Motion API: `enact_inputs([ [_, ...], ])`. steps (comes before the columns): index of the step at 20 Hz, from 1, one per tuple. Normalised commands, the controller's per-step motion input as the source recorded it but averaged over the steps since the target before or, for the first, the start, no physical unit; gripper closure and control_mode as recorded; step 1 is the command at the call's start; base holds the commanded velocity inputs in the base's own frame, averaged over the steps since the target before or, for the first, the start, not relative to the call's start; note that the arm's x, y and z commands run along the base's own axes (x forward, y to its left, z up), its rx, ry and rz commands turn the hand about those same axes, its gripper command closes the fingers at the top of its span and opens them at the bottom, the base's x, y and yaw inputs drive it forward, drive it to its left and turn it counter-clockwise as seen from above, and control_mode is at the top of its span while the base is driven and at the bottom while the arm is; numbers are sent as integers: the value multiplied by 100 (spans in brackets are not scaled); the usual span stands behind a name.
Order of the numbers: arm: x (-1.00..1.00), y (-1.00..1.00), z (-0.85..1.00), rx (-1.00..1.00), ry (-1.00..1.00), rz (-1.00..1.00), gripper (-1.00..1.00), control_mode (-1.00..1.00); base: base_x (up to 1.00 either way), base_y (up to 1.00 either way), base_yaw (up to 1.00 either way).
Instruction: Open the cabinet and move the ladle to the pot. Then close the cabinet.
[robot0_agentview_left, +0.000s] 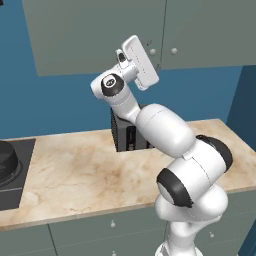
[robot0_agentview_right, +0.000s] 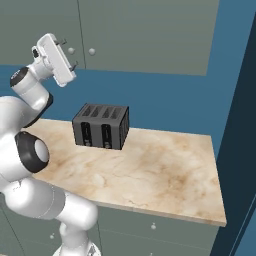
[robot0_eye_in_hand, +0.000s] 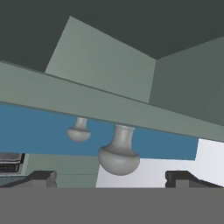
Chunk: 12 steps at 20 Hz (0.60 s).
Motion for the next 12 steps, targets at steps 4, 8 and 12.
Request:
enact_inputs([
  [4,0,6,0,0,0,0,-100,-100,0,0,0],
  [8,13,5,0,0,0,0,-100,-100,0,0,0],
  [12,27,3,0,0,0,0,-100,-100,0,0,0],
])
